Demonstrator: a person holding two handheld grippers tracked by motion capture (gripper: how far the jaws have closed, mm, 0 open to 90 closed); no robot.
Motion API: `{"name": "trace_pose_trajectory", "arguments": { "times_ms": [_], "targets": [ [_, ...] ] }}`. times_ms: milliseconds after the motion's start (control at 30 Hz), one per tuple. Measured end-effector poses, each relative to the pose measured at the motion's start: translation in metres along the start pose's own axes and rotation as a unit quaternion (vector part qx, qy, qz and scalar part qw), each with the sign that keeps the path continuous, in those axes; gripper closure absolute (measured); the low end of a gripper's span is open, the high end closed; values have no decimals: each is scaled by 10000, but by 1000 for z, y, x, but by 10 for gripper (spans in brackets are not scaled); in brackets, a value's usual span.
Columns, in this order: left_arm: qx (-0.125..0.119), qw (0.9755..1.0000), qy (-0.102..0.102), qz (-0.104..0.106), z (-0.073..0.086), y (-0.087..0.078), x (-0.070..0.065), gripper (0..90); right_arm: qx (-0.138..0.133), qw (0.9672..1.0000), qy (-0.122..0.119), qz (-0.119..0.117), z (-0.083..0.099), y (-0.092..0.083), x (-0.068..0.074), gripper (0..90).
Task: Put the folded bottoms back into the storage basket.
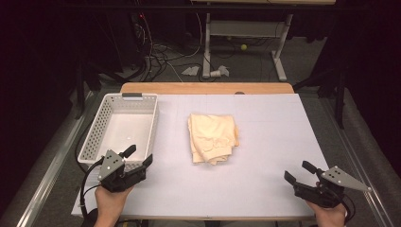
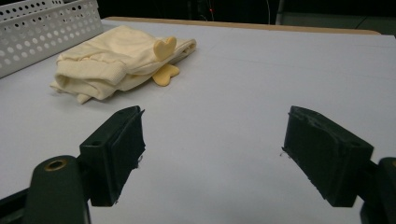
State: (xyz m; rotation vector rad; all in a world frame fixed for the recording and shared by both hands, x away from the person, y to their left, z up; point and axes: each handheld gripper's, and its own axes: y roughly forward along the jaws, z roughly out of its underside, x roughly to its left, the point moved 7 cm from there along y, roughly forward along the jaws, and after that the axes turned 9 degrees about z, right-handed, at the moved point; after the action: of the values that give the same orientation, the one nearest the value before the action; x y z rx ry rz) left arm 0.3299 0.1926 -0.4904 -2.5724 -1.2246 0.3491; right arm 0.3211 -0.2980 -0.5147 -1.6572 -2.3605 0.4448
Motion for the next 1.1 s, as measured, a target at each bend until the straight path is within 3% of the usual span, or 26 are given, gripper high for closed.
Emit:
{"name": "trace_pose_trajectory", "arguments": {
  "times_ms": [367, 733, 867, 1100],
  "targets": [
    [-5, 9999, -20, 120, -3, 6, -2, 306, -16, 10000, 17, -6, 0, -1, 0, 210],
    [39, 9994, 91, 329, -7, 20, -13, 306, -16, 10000, 13, -4, 0, -1, 0, 210],
    [-5, 9994, 30, 340, -8, 21, -13, 306, -16, 10000, 18, -9, 0, -1, 0, 210],
    [26, 9993, 96, 369, -9, 25, -17, 306, -37, 10000, 18, -24, -1, 0, 0, 210]
  ]
}}
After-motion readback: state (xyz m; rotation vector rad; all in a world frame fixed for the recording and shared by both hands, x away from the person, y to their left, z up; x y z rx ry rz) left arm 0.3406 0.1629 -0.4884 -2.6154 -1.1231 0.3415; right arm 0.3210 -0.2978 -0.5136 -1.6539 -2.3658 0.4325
